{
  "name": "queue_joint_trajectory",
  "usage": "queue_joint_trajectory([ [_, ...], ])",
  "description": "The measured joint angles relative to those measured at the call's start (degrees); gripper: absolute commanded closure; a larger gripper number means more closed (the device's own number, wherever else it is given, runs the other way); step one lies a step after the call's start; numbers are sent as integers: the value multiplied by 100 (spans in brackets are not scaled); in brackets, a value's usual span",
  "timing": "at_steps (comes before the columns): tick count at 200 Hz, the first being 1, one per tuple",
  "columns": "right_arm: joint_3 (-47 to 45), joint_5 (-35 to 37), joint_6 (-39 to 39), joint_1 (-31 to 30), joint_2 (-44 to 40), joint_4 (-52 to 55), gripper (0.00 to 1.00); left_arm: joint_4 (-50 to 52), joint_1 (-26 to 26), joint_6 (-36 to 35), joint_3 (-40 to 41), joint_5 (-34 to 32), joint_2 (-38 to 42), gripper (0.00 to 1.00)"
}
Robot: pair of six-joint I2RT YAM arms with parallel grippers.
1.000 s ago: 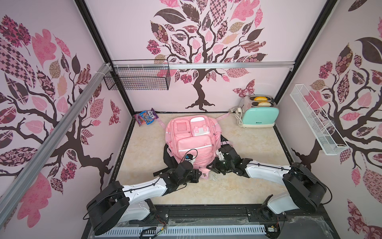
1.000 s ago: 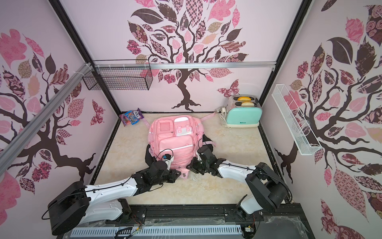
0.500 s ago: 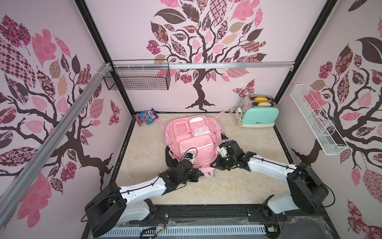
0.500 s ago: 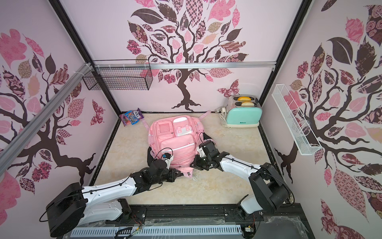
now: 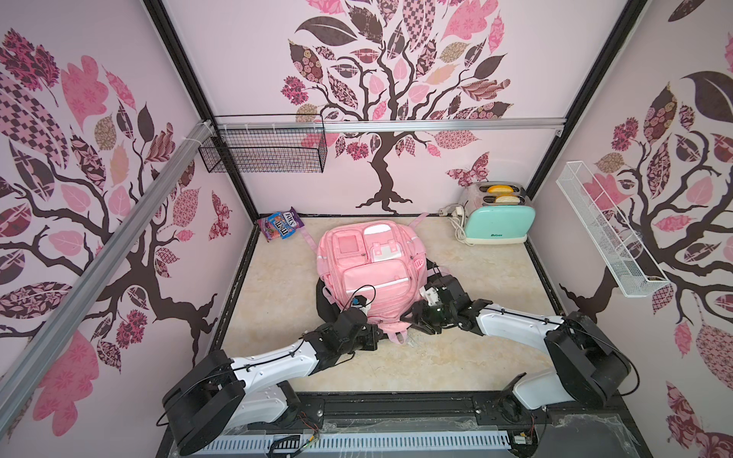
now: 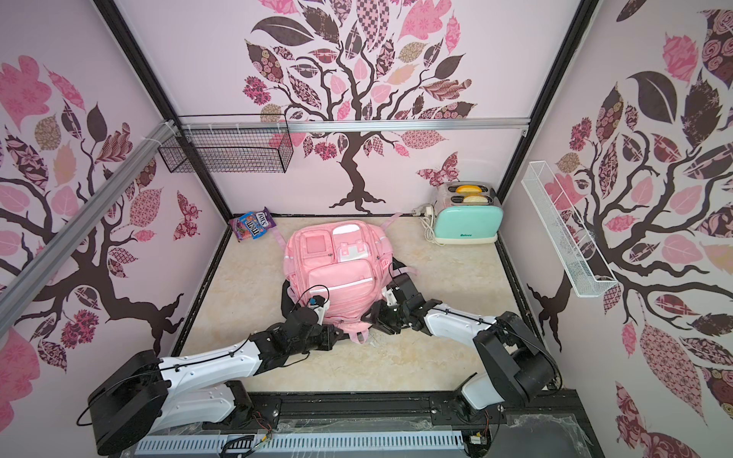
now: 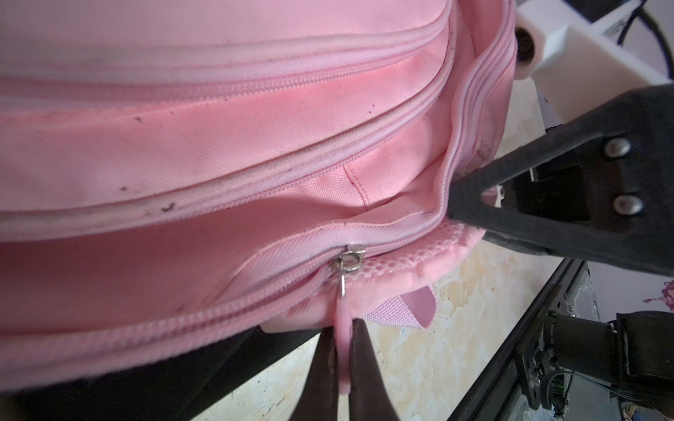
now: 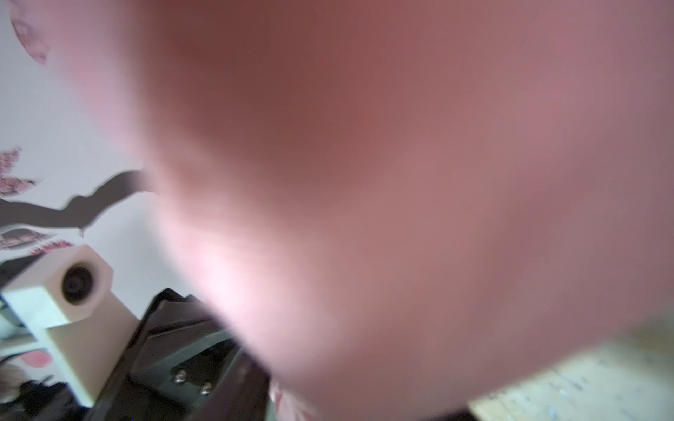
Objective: Zip up the backpack
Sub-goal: Zip the zipper on the backpack.
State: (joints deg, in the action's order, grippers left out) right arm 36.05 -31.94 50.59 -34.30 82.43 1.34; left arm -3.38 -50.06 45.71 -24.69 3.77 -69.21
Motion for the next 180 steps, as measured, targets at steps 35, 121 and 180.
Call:
queue_joint_trajectory([
  [35,-367,-13,691,-42,-275,-586,20,-111,20,42,7,61,-85,100],
  [121,-540,505,1532,-940,-240,-1375,19,-170,22,61,13,107,-118,100],
  [180,-651,955,1923,-1084,-310,-1440,19,-170,20,63,13,107,-111,100],
])
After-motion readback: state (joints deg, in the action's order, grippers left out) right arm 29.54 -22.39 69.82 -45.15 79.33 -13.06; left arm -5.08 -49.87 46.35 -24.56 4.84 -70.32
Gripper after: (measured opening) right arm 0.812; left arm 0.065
